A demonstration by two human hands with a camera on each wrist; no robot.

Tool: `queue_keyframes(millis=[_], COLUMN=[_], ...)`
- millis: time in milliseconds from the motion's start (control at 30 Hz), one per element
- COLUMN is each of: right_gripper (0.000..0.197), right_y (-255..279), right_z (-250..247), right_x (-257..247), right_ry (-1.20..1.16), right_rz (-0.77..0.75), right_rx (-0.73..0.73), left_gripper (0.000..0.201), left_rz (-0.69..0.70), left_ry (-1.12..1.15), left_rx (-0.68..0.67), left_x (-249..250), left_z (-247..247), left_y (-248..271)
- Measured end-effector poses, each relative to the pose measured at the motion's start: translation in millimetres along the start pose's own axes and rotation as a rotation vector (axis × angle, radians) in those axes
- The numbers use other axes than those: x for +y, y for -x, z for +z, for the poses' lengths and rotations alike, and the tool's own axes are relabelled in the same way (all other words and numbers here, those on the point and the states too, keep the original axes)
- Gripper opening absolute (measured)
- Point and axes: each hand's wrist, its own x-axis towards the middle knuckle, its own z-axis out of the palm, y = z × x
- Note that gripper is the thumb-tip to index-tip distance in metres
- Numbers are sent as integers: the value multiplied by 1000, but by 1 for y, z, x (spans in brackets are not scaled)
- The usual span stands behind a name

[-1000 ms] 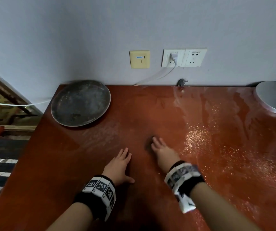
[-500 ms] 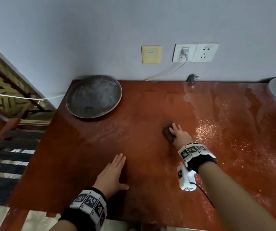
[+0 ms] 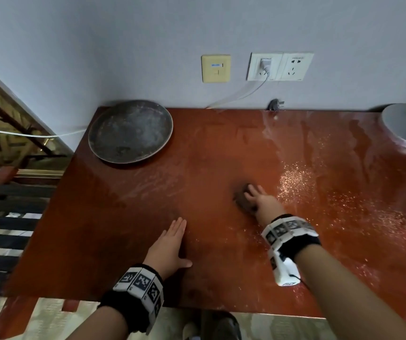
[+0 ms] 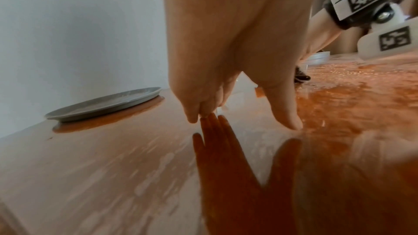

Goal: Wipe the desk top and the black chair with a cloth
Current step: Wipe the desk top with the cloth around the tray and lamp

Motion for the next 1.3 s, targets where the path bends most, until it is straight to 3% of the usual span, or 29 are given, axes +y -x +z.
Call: queue_keyframes(millis=[100, 167, 267, 333, 400, 533, 600, 667, 800, 867, 967, 1133, 1200, 1300], right_gripper=[75, 75, 58, 55, 57, 72, 74, 78, 69, 62, 62, 62, 64, 64], right_y=[12, 22, 54, 72, 71, 58, 58, 61, 79, 82, 57, 19, 17, 38], right_z=[4, 19, 49, 61, 59, 34, 33, 42, 77, 85, 69, 30, 35, 60], right_x=[16, 0, -40, -55, -41, 8, 9, -14, -94, -119, -115, -104, -116, -143], right_ry=[4, -20, 30, 41, -20, -61, -67, -90, 2, 73, 92, 26, 15, 101], right_rz=[59, -80, -377, -450, -352, 67, 180, 131, -321, -419, -346, -50, -72, -331], right_rx=[21, 19, -105, -137, -83, 108, 135, 125, -61, -126, -113, 16, 11, -36], left_gripper=[103, 104, 103, 103, 106, 113, 116, 116, 113, 115, 117, 113, 113, 111], left_rz=[-15, -20, -17, -14, -11, -40, -75, -99, -104, -109, -115, -100, -89, -82], left_ry=[18, 32, 39, 42, 72, 116, 130, 131, 152, 148, 155, 200, 196, 191], left_rx=[8, 25, 31, 34, 44, 113, 118, 110, 114, 115, 117, 130, 142, 136], left_x=[0, -1, -2, -1, -2, -14, -21, -26, -29, -29, -31, -32, -34, -36], left_z=[7, 9, 10, 11, 11, 13, 18, 22, 24, 23, 21, 20, 22, 23], left_y=[0, 0, -1, -1, 2, 16, 23, 28, 32, 32, 34, 43, 46, 52])
